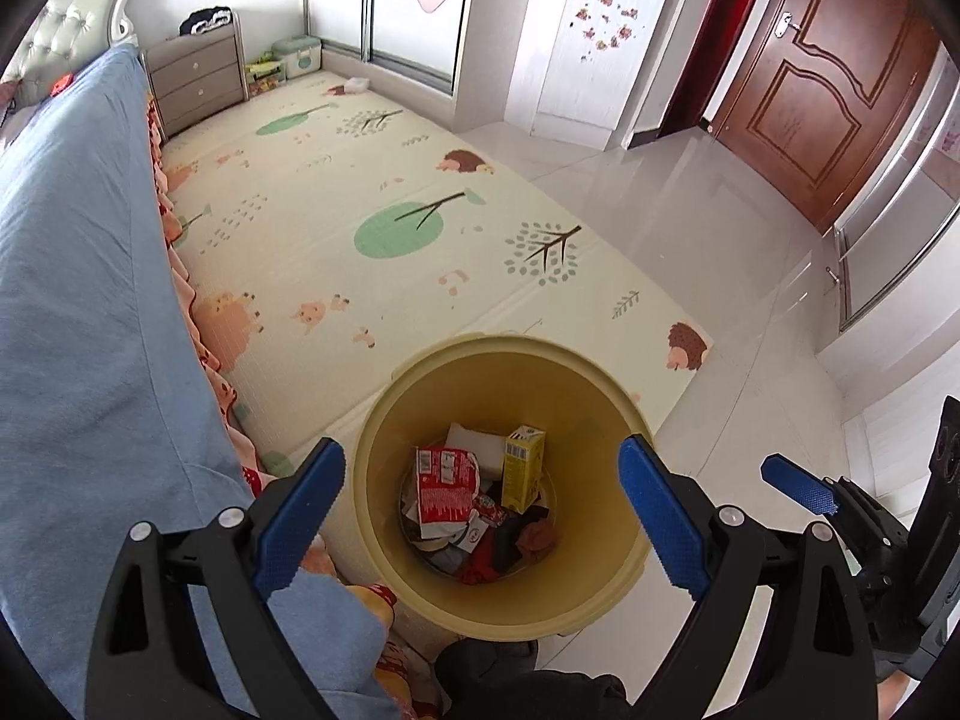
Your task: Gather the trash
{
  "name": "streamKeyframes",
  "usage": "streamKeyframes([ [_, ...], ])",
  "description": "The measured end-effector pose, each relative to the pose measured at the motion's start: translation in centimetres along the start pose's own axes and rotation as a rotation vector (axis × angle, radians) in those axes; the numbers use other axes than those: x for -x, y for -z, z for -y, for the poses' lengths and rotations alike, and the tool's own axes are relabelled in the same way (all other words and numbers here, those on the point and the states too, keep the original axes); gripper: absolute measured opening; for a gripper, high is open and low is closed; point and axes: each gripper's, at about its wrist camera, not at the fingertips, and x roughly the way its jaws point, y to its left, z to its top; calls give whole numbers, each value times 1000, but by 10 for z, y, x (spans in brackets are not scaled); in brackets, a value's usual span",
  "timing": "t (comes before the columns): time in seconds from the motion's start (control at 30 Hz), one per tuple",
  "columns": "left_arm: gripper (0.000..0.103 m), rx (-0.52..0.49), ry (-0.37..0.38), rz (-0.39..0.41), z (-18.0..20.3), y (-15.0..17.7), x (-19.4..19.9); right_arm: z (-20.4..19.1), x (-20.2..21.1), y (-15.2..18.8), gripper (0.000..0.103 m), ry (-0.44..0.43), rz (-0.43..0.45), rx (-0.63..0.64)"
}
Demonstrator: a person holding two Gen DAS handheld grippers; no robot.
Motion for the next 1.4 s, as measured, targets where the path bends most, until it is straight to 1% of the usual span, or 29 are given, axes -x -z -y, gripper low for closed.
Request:
streamKeyframes([
  [0.07,92,-5,18,25,3,1,13,-5,8,-1,77,4,14,12],
  [0.13,92,-6,34,29,6,1,24,-10,16,-3,77,-2,29,19],
  [0.23,92,-4,40,67,6,2,44,-22,27,-5,77,-19,56,43],
  [0.4,92,31,10,142,-7,13,81,-52,40,-10,77,-54,82,113],
  [0.53,92,103,-44,213,-35,26,115,-81,46,-12,77,-102,99,170],
  [0.67,92,145,-142,281,-65,41,154,-120,48,-12,78,-166,101,260],
  [0.77,93,183,-208,323,-89,52,178,-154,48,-10,83,-226,106,332],
  [0.9,95,245,-249,338,-122,70,200,-194,42,-6,84,-272,97,392],
  [0.97,97,280,-289,349,-139,81,209,-214,37,-4,84,-298,81,416],
  [1.03,98,318,-326,358,-155,93,219,-235,32,2,84,-318,70,455],
  [1.17,99,391,-392,384,-187,119,239,-269,26,10,84,-371,48,491],
  [1.27,99,426,-451,395,-203,134,250,-294,27,19,84,-396,52,534],
  [1.4,99,465,-485,406,-221,152,264,-319,29,24,84,-421,57,572],
])
